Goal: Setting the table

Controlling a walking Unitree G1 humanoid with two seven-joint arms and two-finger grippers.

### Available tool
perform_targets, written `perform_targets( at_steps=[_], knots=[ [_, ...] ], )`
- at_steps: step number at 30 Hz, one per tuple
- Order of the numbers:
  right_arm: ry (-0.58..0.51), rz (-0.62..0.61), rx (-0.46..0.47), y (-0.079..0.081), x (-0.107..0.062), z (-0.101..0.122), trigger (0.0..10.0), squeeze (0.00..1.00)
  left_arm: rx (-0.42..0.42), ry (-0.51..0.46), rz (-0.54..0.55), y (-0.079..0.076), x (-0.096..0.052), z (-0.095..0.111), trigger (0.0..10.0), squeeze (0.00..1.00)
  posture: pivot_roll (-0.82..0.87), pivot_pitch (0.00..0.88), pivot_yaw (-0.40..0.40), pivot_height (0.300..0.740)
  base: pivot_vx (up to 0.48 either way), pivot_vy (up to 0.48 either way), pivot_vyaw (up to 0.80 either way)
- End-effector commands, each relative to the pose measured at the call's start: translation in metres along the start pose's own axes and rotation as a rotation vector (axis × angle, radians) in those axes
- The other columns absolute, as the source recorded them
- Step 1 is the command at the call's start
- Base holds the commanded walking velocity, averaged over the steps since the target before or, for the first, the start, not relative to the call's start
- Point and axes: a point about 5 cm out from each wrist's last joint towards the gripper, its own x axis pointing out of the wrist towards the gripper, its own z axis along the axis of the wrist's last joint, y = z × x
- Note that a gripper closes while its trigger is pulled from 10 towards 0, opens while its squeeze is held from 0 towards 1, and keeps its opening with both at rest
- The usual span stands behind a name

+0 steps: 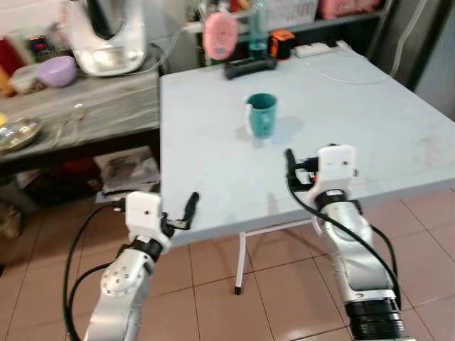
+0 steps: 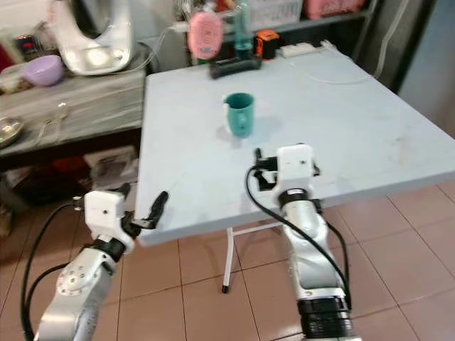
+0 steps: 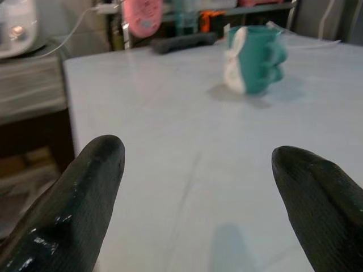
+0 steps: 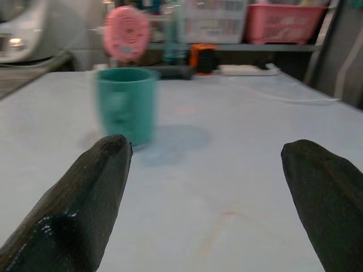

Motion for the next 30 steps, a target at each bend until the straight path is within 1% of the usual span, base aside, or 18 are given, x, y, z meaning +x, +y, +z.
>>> perform_targets(
  at_steps=[1, 11, 19, 23, 30],
  knots=[
    [0.0, -0.005, 0.006, -0.001, 0.001, 0.0, 10.0, 0.0, 0.002, -0.002, -0.019, -0.003, 0.0, 0.001, 10.0, 0.0, -0.11, 0.058, 0.118, 0.74, 0.337, 0.0, 0.0],
    [0.018, 0.074, 0.039, 0.016, 0.003, -0.002, 10.0, 0.0, 0.004, 0.004, -0.02, -0.003, 0.001, -0.001, 10.0, 0.0, -0.11, 0.058, 0.116, 0.74, 0.341, 0.0, 0.0],
    [0.048, 0.149, 0.059, 0.03, -0.002, -0.011, 10.0, 0.0, 0.01, 0.011, -0.016, -0.001, -0.001, -0.002, 10.0, 0.0, -0.1, 0.057, 0.117, 0.74, 0.336, 0.0, 0.0],
    [0.052, 0.19, 0.07, 0.038, -0.005, -0.013, 10.0, 0.0, 0.006, 0.013, -0.014, 0.0, -0.002, -0.002, 10.0, 0.0, -0.1, 0.067, 0.12, 0.74, 0.0, 0.0, 0.0],
    [0.061, 0.235, 0.09, 0.058, -0.008, -0.019, 10.0, 0.0, 0.028, 0.034, -0.025, 0.0, -0.009, -0.004, 10.0, 0.0, -0.08, 0.094, 0.139, 0.74, 0.0, 0.0, 0.0]
  ],
)
